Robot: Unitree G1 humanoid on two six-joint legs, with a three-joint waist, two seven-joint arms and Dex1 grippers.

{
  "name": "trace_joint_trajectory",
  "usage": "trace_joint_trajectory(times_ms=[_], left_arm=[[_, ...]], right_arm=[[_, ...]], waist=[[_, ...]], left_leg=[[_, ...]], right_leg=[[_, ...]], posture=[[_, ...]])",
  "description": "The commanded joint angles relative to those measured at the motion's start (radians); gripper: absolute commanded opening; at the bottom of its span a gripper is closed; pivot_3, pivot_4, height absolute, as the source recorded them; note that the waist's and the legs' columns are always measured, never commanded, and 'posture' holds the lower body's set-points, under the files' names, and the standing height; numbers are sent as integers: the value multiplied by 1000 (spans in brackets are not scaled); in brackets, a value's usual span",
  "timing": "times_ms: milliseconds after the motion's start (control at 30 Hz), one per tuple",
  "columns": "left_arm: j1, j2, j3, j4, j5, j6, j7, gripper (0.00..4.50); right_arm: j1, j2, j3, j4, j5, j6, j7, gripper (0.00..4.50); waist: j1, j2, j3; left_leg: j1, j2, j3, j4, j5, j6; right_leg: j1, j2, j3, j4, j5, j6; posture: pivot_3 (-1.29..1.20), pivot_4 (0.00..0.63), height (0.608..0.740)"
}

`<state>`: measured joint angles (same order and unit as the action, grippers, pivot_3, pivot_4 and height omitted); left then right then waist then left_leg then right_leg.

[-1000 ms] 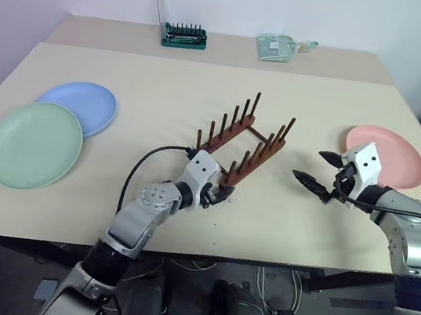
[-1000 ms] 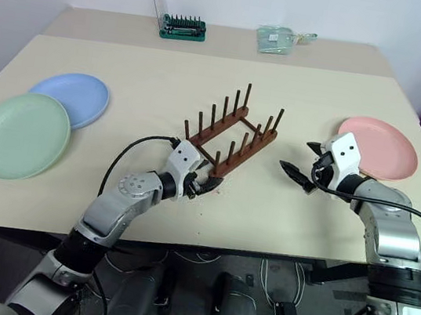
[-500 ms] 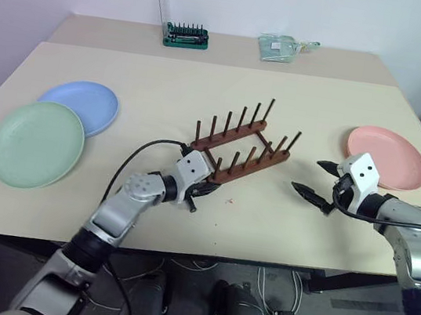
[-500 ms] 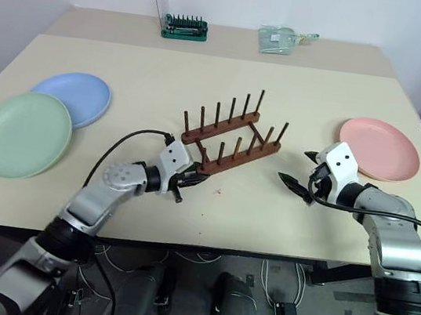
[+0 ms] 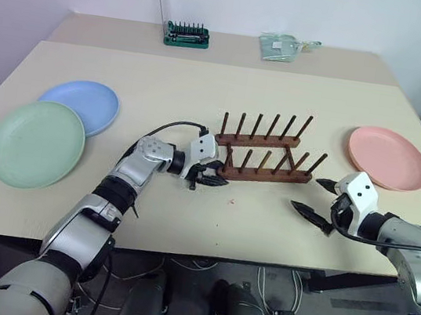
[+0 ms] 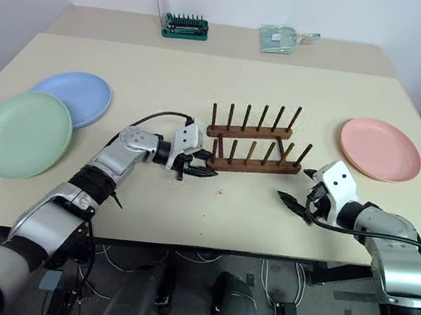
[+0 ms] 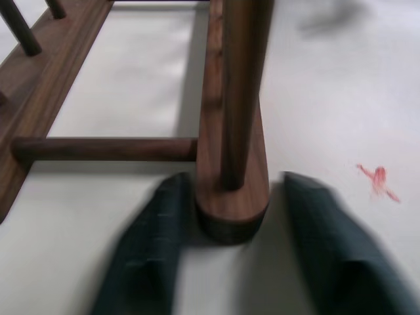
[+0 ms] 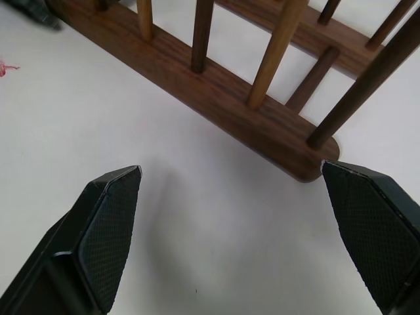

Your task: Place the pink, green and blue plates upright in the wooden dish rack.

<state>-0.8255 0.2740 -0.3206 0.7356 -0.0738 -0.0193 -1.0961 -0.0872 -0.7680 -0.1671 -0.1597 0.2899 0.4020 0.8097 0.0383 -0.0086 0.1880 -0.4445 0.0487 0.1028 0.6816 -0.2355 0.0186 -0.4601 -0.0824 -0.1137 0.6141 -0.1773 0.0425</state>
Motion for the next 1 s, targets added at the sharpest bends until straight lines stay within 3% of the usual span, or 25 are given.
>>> trace_joint_trajectory(times_ms=[33,100,167,267,433,567,767,1000], left_arm=[[16,19,41,-27,6,7,27,4290],[59,45,63,-82,0,45,50,4442],[126,82,95,-182,-28,122,56,4500],[247,147,108,-389,-39,228,62,3537],[375,181,74,-671,-73,379,55,1043],[383,126,-22,-752,-20,389,99,1025],[316,-9,-85,-618,130,455,338,1025],[228,-111,6,-391,193,454,668,1025]], right_arm=[[11,-4,-33,-46,6,0,-18,4500],[12,-8,-28,-43,5,3,-18,4500],[12,-15,-18,-37,4,11,-9,3967],[12,-26,11,-35,-7,26,8,2695],[9,-32,69,-43,-38,36,20,168],[-43,-1,150,0,-118,9,-23,72],[-200,79,248,178,-248,-62,-118,72],[-356,169,294,394,-357,-160,-231,72]], waist=[[-2,0,0],[-4,0,0],[-8,0,0],[-16,0,0],[-21,1,0],[-21,1,0],[-25,0,-1],[-27,-3,-5]], left_leg=[[0,0,0,0,0,0],[0,1,0,0,0,0],[1,1,0,0,0,0],[1,2,0,-1,0,0],[1,2,-1,0,0,0],[1,1,-1,0,0,0],[2,1,-1,1,0,0],[5,1,-1,2,0,0]], right_leg=[[0,0,0,0,0,0],[0,0,0,0,0,0],[0,1,0,0,0,0],[0,1,1,1,0,0],[1,0,1,1,0,0],[1,-2,1,0,0,0],[2,-1,1,1,0,0],[6,0,1,1,1,1]], posture=[[0,150,730],[0,150,730],[0,150,730],[0,150,730],[0,150,730],[0,150,730],[0,150,730],[0,150,730]])
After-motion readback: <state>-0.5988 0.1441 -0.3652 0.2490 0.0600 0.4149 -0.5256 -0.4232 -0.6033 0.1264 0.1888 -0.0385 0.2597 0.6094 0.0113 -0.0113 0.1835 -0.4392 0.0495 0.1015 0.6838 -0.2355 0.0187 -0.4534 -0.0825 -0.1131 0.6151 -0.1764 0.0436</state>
